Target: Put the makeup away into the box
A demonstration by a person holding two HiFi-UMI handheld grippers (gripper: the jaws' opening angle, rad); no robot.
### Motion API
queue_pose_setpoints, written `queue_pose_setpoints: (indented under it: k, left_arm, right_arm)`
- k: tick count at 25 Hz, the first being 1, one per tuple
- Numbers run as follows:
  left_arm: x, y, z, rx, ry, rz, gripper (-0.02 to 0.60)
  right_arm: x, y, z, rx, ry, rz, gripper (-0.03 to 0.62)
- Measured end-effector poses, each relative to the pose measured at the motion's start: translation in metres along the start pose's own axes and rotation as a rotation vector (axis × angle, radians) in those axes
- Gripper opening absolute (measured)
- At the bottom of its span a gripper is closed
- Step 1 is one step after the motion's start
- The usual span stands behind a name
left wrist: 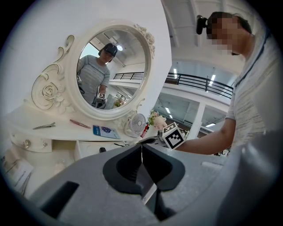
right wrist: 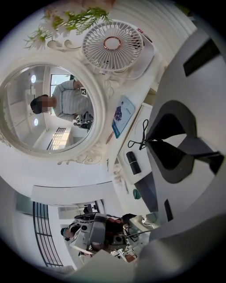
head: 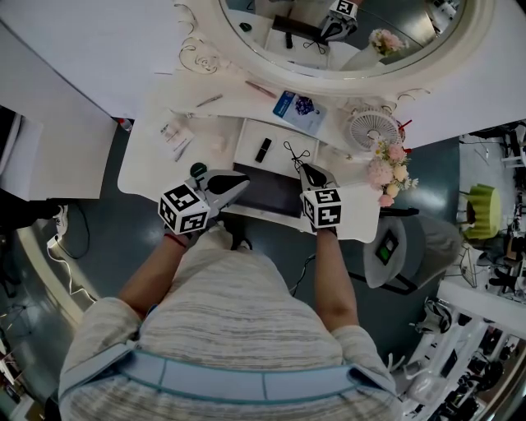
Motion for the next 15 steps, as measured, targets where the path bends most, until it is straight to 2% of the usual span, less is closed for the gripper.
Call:
queue_pose_setpoints:
  k: [15]
  left_arm:
    - [0.008, 0.014, 0.007, -0.002, -0.007, 0.008, 0.015]
  right_arm:
    - [-0.031, -0.033, 0.016, -0.045, 0.005, -0.075, 0.020]
Point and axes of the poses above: the fingertips, and each gripper's own axes: x forward along the fingers, y to its right, z out of its underside, the point moved 1 cm from there along -x, backward along the fingers, and after that the axes turned 11 degrees about z, right-handed, at the moved point
